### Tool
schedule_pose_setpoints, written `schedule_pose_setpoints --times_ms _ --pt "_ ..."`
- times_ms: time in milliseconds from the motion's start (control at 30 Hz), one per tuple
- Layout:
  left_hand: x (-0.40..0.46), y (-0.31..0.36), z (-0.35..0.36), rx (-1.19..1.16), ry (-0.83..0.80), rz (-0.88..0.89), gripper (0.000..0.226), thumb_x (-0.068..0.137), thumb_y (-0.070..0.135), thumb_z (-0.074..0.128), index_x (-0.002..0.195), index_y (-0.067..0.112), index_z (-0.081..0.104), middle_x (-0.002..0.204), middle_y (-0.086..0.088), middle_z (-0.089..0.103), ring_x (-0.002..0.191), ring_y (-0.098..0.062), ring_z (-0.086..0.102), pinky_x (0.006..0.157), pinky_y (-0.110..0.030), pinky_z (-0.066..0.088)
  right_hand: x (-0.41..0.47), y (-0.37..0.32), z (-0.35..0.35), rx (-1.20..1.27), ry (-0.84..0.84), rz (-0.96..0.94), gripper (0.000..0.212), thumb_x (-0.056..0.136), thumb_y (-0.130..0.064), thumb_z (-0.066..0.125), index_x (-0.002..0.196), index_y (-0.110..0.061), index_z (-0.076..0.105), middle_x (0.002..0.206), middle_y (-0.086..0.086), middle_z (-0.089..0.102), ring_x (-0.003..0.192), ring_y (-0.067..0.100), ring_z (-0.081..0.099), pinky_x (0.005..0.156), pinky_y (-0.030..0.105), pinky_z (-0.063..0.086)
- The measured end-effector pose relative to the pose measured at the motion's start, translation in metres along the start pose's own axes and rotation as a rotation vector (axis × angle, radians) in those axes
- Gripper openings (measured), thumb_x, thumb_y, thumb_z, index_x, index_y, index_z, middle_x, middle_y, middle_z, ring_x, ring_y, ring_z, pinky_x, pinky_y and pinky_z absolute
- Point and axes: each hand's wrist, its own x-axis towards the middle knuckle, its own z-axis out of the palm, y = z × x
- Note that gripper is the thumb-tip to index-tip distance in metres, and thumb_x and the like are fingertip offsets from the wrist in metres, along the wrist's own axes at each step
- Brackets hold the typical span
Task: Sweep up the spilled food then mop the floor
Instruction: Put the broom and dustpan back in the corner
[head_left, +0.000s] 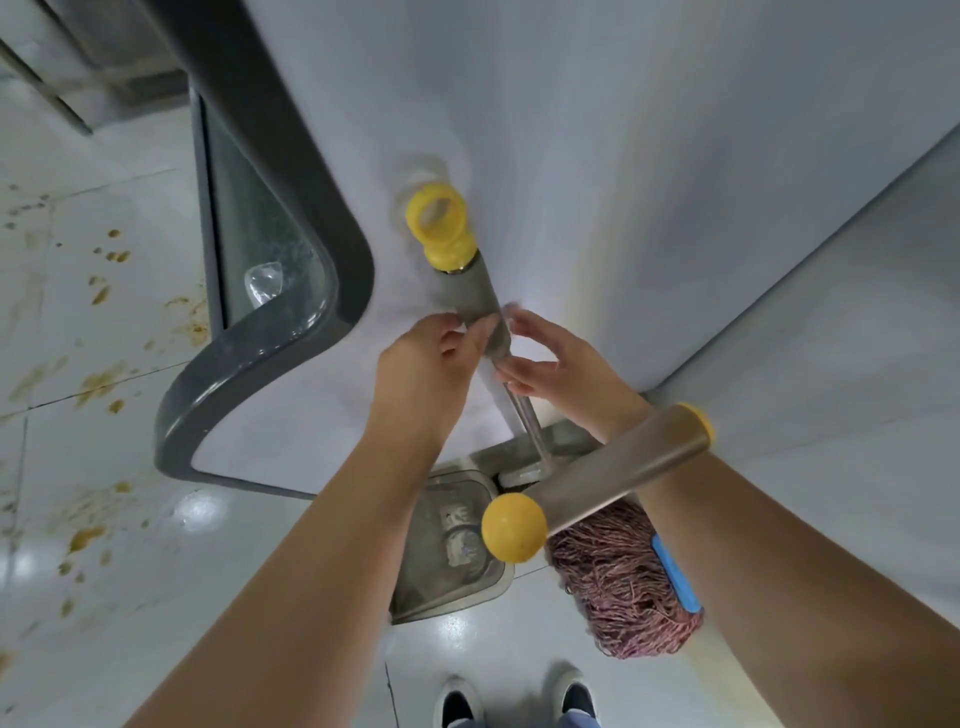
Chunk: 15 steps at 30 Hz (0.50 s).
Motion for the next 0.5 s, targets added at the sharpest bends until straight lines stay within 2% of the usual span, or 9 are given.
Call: schedule_pose_setpoints --times_ms 67,167,267,333,400,500 --pt "0.001 -0.001 0.002 0.018 -0.034 -0.016 0.023 0.089 0.038 0.057 0.091 0.016 0.063 0.073 0.018 0.055 0.072 0.0 0.05 0.058 0.005 0.032 -0.002 0.0 -0.003 0.055 0.026 0.022 0.055 0.089 -0.016 0.062 0.14 -0.021 0.042 0.123 -0.009 0.049 0.091 0.017 0.064 0.095 0.039 0.051" --pt "-0.002 -0.002 0.003 0.006 -0.058 -0.049 0.021 0.088 0.042 0.056 0.093 0.021 0.058 0.068 0.024 0.048 0.065 0.003 0.048 0.059 0.006 0.032 -0.007 0.003 -0.007 0.072 0.03 0.033 0.054 0.089 -0.02 0.062 0.139 -0.021 0.043 0.121 -0.01 0.049 0.098 0.017 0.064 0.093 0.033 0.052" --pt "-0.005 -0.003 -0.002 -0.003 -0.08 -0.101 0.045 0.088 0.046 0.053 0.115 0.01 0.061 0.083 0.007 0.063 0.084 -0.014 0.057 0.063 -0.003 0.037 -0.01 0.004 -0.011 0.088 0.033 0.061 0.049 0.09 -0.02 0.06 0.136 -0.021 0.045 0.12 -0.009 0.051 0.1 0.021 0.065 0.092 0.034 0.052" --pt "-0.005 -0.005 -0.004 -0.007 -0.082 -0.136 0.054 0.089 0.047 0.052 0.126 0.008 0.055 0.103 -0.005 0.068 0.101 -0.024 0.06 0.077 -0.019 0.04 -0.012 0.004 -0.011 0.101 0.041 0.072 0.044 0.091 -0.019 0.059 0.133 -0.021 0.047 0.118 -0.009 0.053 0.1 0.023 0.066 0.093 0.035 0.052" --pt "-0.005 -0.007 -0.005 -0.02 -0.07 -0.167 0.057 0.089 0.046 0.052 0.13 0.006 0.051 0.102 -0.006 0.066 0.106 -0.028 0.059 0.083 -0.027 0.04 -0.013 0.005 -0.011 0.111 0.052 0.069 0.035 0.091 -0.019 0.059 0.124 -0.026 0.051 0.115 -0.009 0.054 0.099 0.02 0.065 0.091 0.033 0.052" --pt "-0.006 -0.007 -0.011 -0.026 -0.068 -0.189 0.061 0.089 0.047 0.053 0.132 0.005 0.049 0.095 0.0 0.06 0.106 -0.028 0.059 0.09 -0.03 0.043 -0.015 0.007 -0.011 0.137 0.067 0.061 0.02 0.091 -0.02 0.059 0.103 -0.034 0.054 0.107 -0.011 0.057 0.094 0.016 0.066 0.083 0.028 0.054"
